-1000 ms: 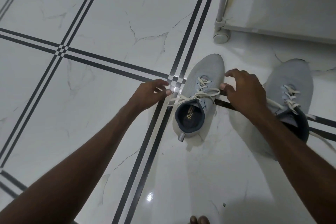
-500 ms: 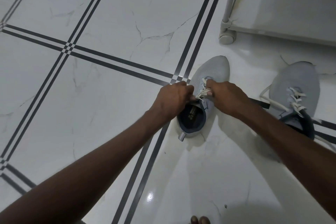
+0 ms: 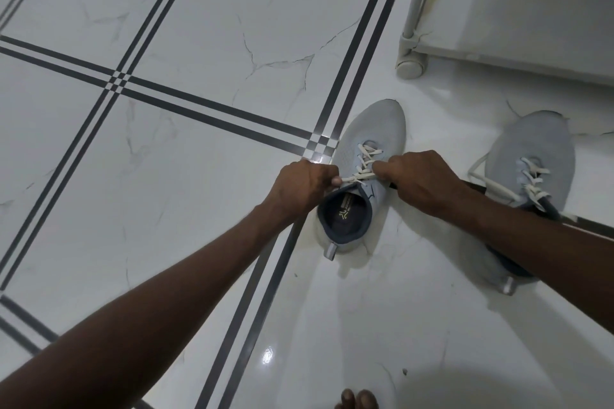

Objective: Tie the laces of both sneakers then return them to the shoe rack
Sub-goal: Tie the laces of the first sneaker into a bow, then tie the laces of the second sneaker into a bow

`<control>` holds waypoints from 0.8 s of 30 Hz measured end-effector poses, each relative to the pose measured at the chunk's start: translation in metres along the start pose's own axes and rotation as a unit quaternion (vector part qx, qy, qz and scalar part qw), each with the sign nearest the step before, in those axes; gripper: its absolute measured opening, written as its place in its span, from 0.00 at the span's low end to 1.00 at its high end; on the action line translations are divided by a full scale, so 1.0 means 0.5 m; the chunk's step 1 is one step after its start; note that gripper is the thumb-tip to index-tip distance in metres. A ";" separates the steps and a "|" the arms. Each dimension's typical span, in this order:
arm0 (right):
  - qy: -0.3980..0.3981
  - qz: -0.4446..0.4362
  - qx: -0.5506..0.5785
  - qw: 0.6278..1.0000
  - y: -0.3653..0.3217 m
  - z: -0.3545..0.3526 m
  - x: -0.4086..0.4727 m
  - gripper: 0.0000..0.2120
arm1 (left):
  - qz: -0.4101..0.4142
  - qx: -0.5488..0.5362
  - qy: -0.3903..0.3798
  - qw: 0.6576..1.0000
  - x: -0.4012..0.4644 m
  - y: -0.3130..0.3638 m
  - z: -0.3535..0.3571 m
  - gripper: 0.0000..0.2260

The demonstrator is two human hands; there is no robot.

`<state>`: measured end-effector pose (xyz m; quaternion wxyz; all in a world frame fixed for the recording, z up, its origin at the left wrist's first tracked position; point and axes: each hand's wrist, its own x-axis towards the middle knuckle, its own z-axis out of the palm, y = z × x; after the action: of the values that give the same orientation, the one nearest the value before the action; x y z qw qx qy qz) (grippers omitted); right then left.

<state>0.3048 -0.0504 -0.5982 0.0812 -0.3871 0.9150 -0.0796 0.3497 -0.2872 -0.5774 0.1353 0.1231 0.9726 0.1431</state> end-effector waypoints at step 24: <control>-0.031 0.300 0.186 0.935 0.216 -0.092 -0.374 0.09 | 0.284 0.047 -0.135 0.948 0.239 0.409 0.023 0.20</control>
<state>0.3485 0.1628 -0.5595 0.2002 -0.0746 0.9546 -0.2077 0.2829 -0.0612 -0.5516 0.2134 0.4184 0.8758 0.1113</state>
